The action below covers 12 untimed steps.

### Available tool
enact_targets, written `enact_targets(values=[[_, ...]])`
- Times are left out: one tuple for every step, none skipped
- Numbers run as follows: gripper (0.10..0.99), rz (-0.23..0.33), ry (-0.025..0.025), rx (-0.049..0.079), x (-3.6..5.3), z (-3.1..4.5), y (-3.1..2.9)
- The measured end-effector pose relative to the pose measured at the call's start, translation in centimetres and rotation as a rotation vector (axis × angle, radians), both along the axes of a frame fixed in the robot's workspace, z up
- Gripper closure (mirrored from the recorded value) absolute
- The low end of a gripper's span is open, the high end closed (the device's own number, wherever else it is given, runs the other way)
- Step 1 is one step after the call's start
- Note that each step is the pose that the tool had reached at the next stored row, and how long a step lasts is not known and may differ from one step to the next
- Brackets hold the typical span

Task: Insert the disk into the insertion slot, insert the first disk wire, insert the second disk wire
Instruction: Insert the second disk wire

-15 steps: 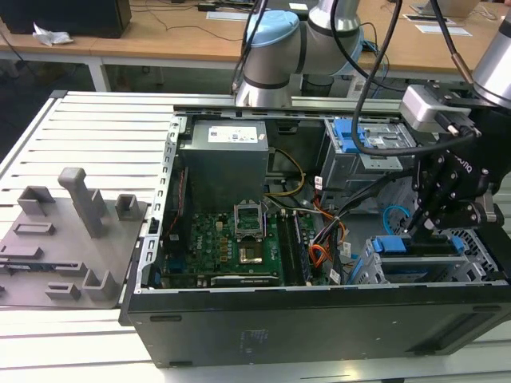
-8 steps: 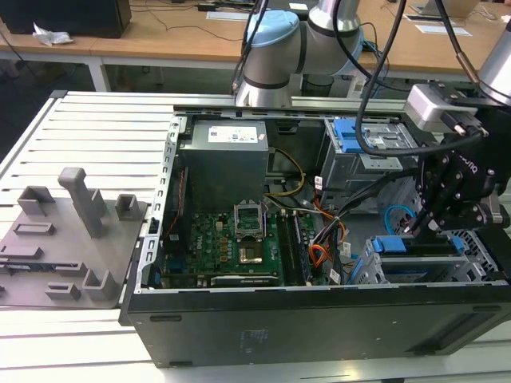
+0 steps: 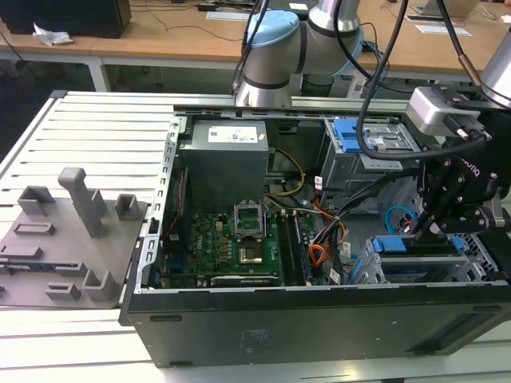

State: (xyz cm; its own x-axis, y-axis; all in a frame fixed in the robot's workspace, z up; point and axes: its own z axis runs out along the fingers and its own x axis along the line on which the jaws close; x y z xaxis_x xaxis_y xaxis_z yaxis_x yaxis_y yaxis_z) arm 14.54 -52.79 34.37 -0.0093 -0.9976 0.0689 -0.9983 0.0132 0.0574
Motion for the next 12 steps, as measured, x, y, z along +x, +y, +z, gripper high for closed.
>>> enact_targets(values=[[0.922,0.0,0.0003,0.003,0.05,-0.02,0.0],[0.922,0.0,0.0003,0.004,0.12,-0.04,0.01],[0.922,0.0,0.0002,0.004,0.15,-0.03,0.01],[0.922,0.0,0.0002,0.004,0.16,-0.01,0.0],[0.922,0.0,0.0001,0.004,0.16,0.02,0.0],[0.922,0.0,0.0001,0.004,0.17,0.02,0.0],[0.922,0.0,0.0001,0.004,0.16,0.03,0.01],[0.922,0.0,0.0001,0.004,0.16,0.04,0.01],[0.922,0.0,0.0001,0.004,0.16,0.04,0.01],[0.922,0.0,0.0,0.004,0.15,0.1,0.0],[0.922,0.0,0.0,0.004,0.15,0.25,0.01],[0.922,0.0,0.0,0.004,0.14,0.27,0.01]])
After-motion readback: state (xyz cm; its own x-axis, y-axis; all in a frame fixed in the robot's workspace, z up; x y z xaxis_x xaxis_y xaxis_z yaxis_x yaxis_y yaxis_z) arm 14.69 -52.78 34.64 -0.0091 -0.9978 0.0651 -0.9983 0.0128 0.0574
